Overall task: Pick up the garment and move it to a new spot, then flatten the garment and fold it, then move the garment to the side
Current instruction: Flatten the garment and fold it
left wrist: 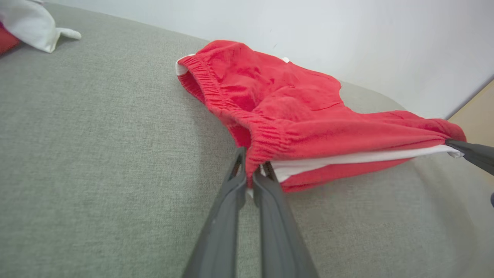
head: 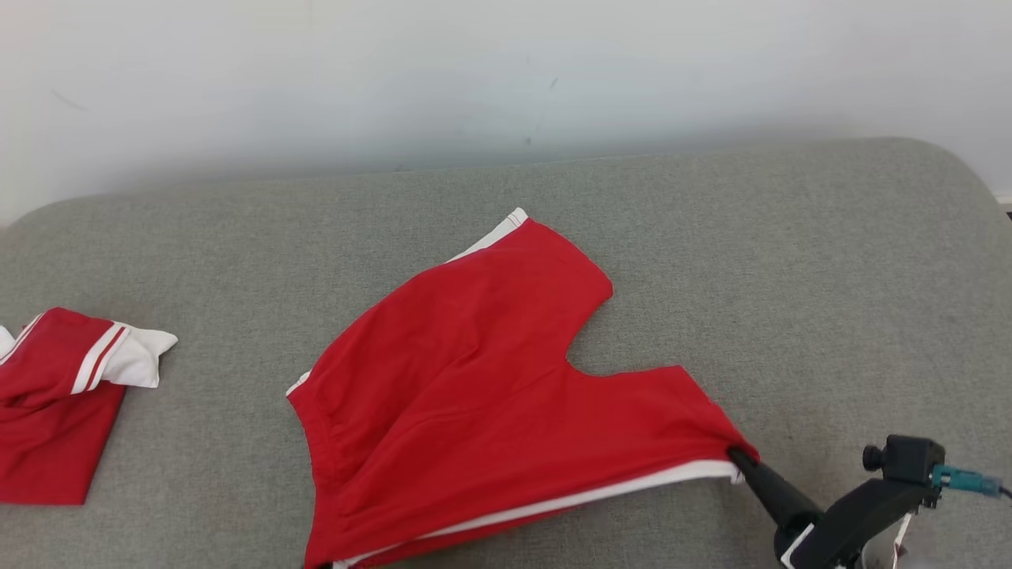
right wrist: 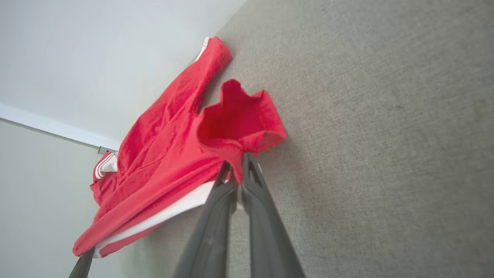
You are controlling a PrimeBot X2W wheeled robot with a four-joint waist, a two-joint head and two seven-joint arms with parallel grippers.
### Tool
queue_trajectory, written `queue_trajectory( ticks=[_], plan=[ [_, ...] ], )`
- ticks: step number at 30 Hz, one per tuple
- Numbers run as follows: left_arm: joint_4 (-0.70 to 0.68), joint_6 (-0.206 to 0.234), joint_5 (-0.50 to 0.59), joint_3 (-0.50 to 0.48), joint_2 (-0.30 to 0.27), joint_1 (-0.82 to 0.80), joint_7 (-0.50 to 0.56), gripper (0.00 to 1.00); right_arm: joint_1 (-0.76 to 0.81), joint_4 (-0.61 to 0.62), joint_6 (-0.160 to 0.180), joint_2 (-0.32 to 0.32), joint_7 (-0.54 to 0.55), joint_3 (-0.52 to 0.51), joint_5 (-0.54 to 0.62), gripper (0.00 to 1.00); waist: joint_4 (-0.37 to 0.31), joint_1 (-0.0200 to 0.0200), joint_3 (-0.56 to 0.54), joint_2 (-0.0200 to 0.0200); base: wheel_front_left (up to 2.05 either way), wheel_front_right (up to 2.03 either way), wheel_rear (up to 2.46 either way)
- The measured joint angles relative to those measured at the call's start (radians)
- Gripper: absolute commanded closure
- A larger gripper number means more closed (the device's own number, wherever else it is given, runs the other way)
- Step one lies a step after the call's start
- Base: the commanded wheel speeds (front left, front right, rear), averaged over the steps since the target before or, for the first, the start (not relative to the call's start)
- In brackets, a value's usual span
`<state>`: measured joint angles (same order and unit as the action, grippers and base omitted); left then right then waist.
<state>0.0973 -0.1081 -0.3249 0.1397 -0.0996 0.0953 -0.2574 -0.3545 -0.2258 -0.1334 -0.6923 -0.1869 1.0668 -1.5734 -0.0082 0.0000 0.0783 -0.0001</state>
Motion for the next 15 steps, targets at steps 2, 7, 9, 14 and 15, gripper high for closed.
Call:
queue_trajectory(
  ticks=[2,7,9,14,15],
  plan=[
    [-0.003,-0.006,0.010,-0.008,0.007,-0.015,0.000,1.00,-0.012,0.008,0.000,-0.001,-0.011,-0.016,0.003,1.00,0.004,0.0000,0.001,0.0000,0.00,0.00,0.00],
    [-0.030,-0.020,0.031,-0.032,0.010,-0.053,0.000,1.00,-0.064,0.028,0.000,0.002,-0.006,-0.051,-0.020,1.00,0.014,0.0001,0.007,0.0001,0.00,0.00,0.00],
    [-0.041,-0.022,0.047,-0.034,0.007,-0.071,0.000,1.00,-0.100,0.021,0.000,0.005,0.004,-0.060,-0.020,1.00,0.016,0.0000,0.010,0.0002,0.00,0.00,0.00],
    [-0.048,-0.023,0.055,-0.028,-0.013,-0.145,0.000,1.00,-0.202,-0.042,0.000,0.043,0.050,-0.075,-0.027,1.00,0.024,0.0001,0.027,0.0001,0.00,0.00,0.00],
    [-0.045,-0.023,0.055,-0.026,-0.018,-0.163,0.000,1.00,-0.226,-0.060,0.000,0.053,0.061,-0.075,-0.025,1.00,0.026,0.0001,0.032,0.0002,0.00,0.00,0.00]
  ],
)
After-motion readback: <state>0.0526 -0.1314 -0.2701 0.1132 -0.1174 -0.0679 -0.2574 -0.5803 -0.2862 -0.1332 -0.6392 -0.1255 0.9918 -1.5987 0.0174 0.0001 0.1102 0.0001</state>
